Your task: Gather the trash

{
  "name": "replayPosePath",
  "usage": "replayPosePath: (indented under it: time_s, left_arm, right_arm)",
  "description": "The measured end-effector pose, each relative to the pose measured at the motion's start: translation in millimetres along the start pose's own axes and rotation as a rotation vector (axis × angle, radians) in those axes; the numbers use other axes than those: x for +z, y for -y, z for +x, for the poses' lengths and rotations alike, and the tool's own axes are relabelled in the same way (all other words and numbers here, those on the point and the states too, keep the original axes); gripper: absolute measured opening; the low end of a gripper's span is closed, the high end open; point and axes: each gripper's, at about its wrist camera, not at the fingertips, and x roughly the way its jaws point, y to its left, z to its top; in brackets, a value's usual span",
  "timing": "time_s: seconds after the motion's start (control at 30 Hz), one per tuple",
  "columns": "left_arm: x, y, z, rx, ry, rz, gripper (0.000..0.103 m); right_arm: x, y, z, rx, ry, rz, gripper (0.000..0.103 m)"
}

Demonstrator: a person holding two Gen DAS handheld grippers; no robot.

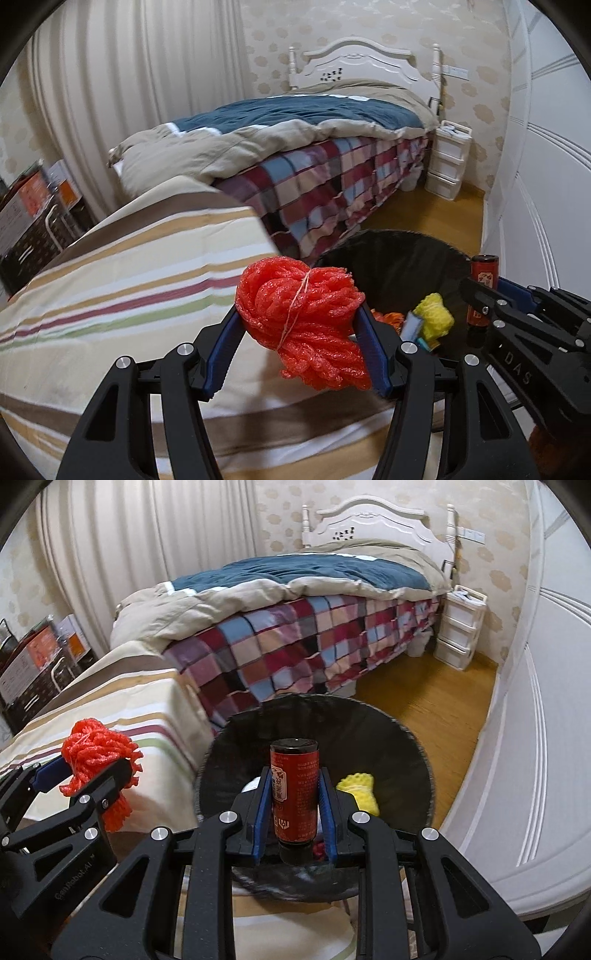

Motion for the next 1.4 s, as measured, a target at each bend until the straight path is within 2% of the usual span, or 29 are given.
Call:
replayPosePath:
  time_s: [0.37, 0.73, 0.93, 1.0, 1.07, 1.1, 1.17, 1.3, 1.37, 1.4]
  left_arm:
    - [22, 32, 29, -0.029, -0.011, 0.030, 0.059]
    - [29, 37, 45, -0.017, -0.034, 0.015, 0.061]
    - [28, 36, 46, -0.016, -0.043, 0.004, 0.076]
    - [27, 38, 45, -0.006, -0.040, 0.007, 0.079]
    - [27, 37, 45, -0.003, -0.043, 0.006, 0.080]
    - [28, 36, 46, -0.002, -0.044, 0.003, 0.080]
    - [28, 34, 46, -0.001, -0.047, -0.005, 0.081]
    - [27, 30, 43, 0.005, -0.048, -0.023, 0.082]
    - [25, 27, 40, 0.013, -0.046, -0.029, 0.083]
    - [25, 27, 40, 0.015, -0.045, -0.031, 0.083]
  right_arm:
    - [12, 28, 17, -0.024, -0.003, 0.039, 0.023]
    - [22, 38, 31, -0.038, -0.003, 0.054, 0.023]
    - [23, 44, 34, -0.042, -0.002, 0.064, 0.025]
    - [23, 45, 34, -0.041, 0.000, 0.068, 0.030]
    - [23, 45, 33, -0.049, 0.009, 0.071, 0.045]
    - [23, 46, 32, -0.058, 0.015, 0.072, 0.047]
    - [23, 47, 30, -0.068, 0.022, 0.074, 0.056]
    - [24, 50, 25, -0.101, 0.037, 0.078, 0.062]
    - [24, 51, 23, -0.119, 0.041, 0.079, 0.072]
    - [24, 51, 21, -0.125, 0.046, 0.078, 0.073]
